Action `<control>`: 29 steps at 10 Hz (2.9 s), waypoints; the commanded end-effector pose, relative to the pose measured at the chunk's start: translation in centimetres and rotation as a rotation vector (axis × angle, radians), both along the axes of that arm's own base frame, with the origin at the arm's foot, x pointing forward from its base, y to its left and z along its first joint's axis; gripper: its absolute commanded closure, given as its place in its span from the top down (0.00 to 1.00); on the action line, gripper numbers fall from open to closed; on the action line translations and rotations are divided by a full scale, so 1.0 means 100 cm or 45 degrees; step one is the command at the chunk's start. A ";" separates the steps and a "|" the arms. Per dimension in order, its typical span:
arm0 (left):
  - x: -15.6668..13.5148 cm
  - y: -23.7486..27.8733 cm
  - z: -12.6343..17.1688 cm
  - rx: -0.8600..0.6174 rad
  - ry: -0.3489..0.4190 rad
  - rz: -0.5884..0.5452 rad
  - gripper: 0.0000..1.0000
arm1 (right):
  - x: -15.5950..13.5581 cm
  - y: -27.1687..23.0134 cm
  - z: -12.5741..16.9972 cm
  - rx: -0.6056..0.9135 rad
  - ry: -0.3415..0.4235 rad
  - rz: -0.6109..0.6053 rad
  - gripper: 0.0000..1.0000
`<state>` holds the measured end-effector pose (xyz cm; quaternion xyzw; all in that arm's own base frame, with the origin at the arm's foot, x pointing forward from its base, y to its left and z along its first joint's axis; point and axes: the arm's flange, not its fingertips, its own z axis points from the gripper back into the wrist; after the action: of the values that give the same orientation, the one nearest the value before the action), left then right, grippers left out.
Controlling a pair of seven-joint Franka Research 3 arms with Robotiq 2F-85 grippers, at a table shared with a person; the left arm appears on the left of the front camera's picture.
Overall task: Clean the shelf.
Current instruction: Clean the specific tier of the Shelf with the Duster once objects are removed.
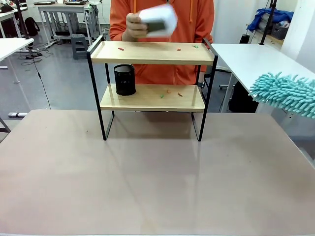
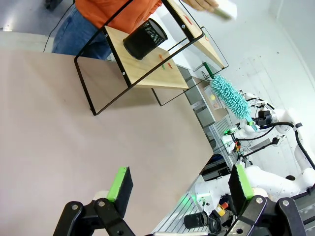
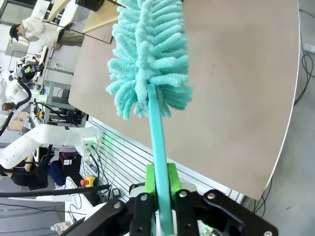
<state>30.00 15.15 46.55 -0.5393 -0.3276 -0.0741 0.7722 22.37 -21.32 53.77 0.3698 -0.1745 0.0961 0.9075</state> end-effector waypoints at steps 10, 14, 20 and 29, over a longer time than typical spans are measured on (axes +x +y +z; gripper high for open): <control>0.001 -0.002 0.001 -0.017 -0.037 0.001 1.00 | 0.071 0.156 0.148 -0.365 -0.373 -0.083 0.12; 0.001 -0.002 0.001 -0.017 -0.037 0.001 1.00 | 0.058 0.173 0.163 -0.326 -0.416 -0.018 0.12; 0.001 -0.002 0.001 -0.017 -0.037 0.001 1.00 | 0.090 0.285 0.167 -0.558 -0.406 -0.123 0.12; 0.001 -0.002 0.001 -0.017 -0.037 0.001 1.00 | 0.127 0.374 0.114 -0.716 -0.360 -0.306 0.12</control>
<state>30.04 15.15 46.51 -0.5391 -0.3272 -0.0741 0.7726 34.82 15.48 65.22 0.0639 -0.3058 0.0939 0.9453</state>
